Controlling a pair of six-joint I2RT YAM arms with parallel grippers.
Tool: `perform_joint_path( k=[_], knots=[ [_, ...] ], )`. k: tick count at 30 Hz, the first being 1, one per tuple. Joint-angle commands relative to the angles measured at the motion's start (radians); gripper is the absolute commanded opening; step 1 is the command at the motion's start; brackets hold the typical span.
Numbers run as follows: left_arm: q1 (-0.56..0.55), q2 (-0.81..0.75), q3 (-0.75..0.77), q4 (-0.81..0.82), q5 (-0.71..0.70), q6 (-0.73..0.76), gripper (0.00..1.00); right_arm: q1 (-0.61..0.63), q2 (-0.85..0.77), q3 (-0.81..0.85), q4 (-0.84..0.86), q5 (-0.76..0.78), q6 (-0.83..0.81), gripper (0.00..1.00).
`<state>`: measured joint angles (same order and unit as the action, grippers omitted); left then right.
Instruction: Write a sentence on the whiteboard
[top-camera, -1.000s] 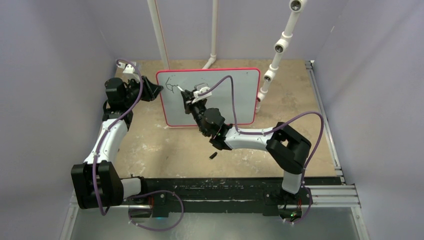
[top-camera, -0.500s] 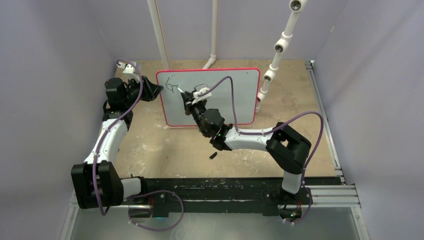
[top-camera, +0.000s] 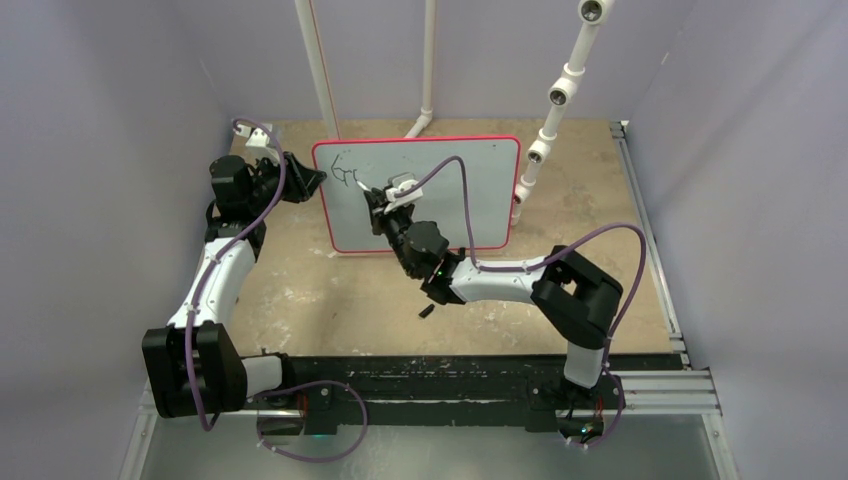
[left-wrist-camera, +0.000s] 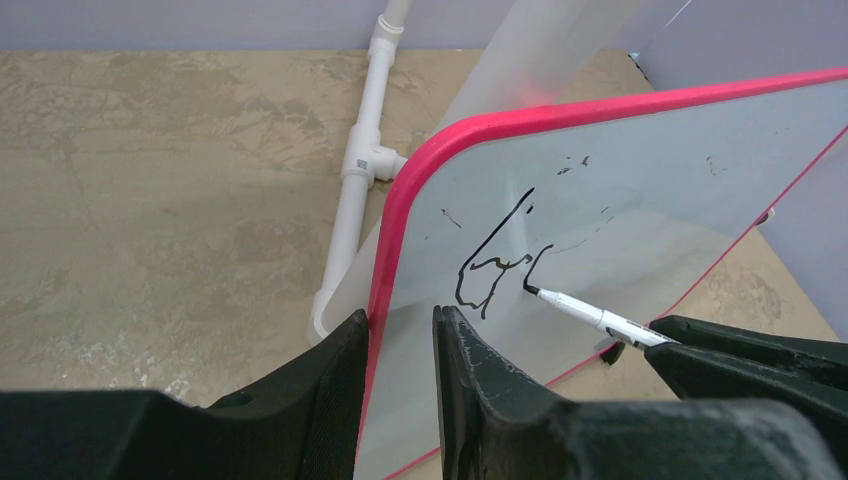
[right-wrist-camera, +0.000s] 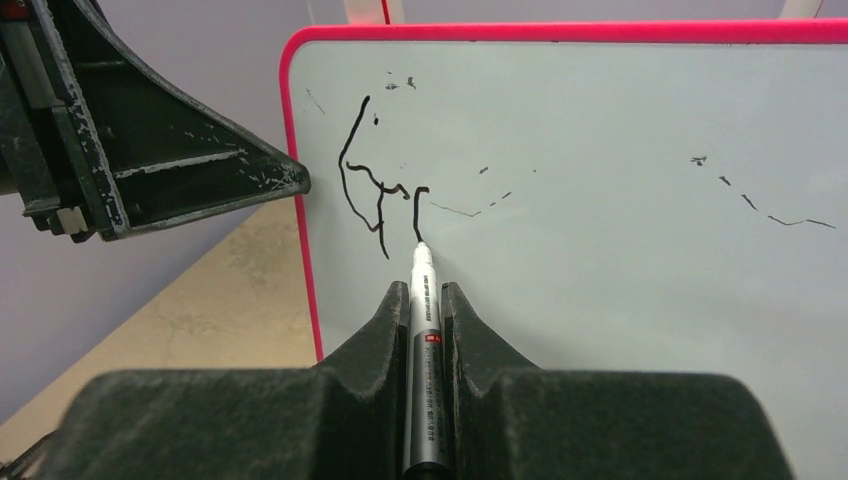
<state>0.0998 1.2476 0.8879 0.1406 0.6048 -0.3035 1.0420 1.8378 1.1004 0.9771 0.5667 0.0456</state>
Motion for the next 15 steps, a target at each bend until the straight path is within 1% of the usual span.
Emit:
perform_joint_path(
  k=[1,13,15],
  knots=[
    [0.0,0.003,0.002,0.021,0.009,0.003,0.29,-0.016,-0.043,-0.016,0.001,0.094,-0.023,0.0],
    [0.0,0.002,0.002,0.022,0.007,0.003,0.29,-0.016,-0.057,0.001,0.038,0.108,-0.04,0.0],
    [-0.001,0.001,0.003,0.022,0.007,0.003,0.29,-0.016,-0.054,0.01,0.045,0.105,-0.072,0.0]
  ],
)
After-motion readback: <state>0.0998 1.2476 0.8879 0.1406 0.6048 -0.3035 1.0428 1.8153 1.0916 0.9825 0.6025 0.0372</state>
